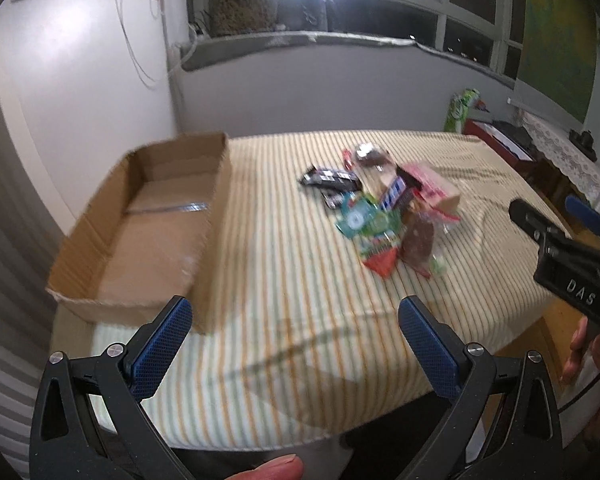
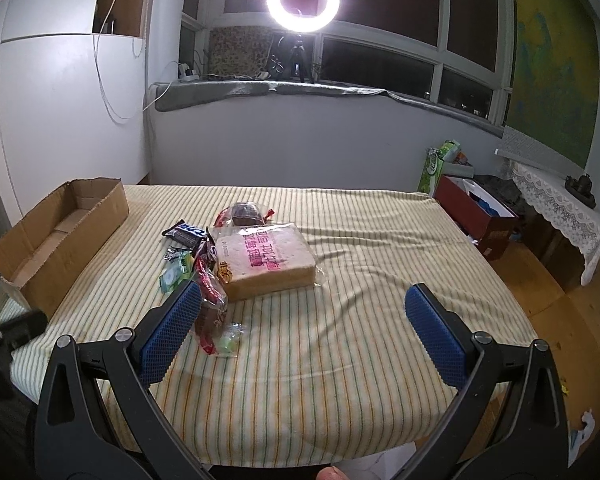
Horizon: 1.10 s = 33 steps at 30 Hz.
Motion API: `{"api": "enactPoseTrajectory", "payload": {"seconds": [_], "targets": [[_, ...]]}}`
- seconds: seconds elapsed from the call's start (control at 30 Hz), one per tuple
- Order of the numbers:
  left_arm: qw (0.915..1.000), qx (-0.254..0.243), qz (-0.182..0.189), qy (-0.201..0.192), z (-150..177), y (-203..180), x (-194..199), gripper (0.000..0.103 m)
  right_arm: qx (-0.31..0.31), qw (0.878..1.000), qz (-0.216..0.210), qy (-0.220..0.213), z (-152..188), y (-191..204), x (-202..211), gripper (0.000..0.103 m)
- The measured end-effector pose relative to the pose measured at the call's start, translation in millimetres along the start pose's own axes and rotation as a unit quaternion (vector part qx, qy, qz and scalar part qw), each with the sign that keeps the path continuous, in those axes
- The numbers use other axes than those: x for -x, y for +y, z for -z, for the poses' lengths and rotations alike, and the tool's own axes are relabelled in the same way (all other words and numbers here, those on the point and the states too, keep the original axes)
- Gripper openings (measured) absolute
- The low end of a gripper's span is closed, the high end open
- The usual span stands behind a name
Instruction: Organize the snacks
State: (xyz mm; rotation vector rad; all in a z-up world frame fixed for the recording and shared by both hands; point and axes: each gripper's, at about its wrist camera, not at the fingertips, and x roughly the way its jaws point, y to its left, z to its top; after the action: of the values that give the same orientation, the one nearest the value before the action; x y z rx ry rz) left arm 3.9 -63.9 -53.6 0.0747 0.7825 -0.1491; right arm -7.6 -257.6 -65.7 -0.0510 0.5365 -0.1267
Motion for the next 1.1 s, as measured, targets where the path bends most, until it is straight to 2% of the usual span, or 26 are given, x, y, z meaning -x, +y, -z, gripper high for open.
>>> {"api": "enactPoseTrajectory", "payload": {"seconds": [0.2, 0.47, 0.67, 0.8, 0.87, 0.97, 1.1], "targets": [[0.9995, 0.008, -0.015, -0.025, -9.7, 10.7, 14.0, 0.102, 0.002, 1.0, -0.001, -0.01, -3.7, 2.7, 8.0, 0.103], [0.999, 0.01, -0.014, -0.041, -12.6, 10.8, 25.1, 0.102, 0.0, 1.0, 0.002, -0.017, -5.9, -2.3, 19.2, 0.103], [0.999, 0.008, -0.012, -0.043, -11.7, 6.6, 25.2, 0.102, -0.002, 1.0, -0.008, -0.001, 8.3, -4.9, 5.5, 0.103], [0.9989, 0.009, 0.018, -0.042, 2.8, -3.3, -0.8, 0.102, 0.007, 0.998, -0.025, 0.057, 44.1, -4.6, -34.4, 0.103], [0.9978, 0.005, 0.061, -0.026, 20.9, -13.3, -27.5, 0.102, 0.005, 0.996, -0.034, 0.081, 61.0, -6.2, -47.9, 0.103], [0.9946, 0.006, 0.104, 0.007, 42.1, -22.6, -55.4, 0.102, 0.011, 0.995, -0.042, 0.089, 76.0, -6.8, -57.4, 0.103], [0.9955, -0.005, 0.094, 0.012, 50.2, -29.1, -72.8, 0.102, 0.011, 0.993, -0.082, 0.082, 77.0, -5.2, -66.5, 0.103]]}}
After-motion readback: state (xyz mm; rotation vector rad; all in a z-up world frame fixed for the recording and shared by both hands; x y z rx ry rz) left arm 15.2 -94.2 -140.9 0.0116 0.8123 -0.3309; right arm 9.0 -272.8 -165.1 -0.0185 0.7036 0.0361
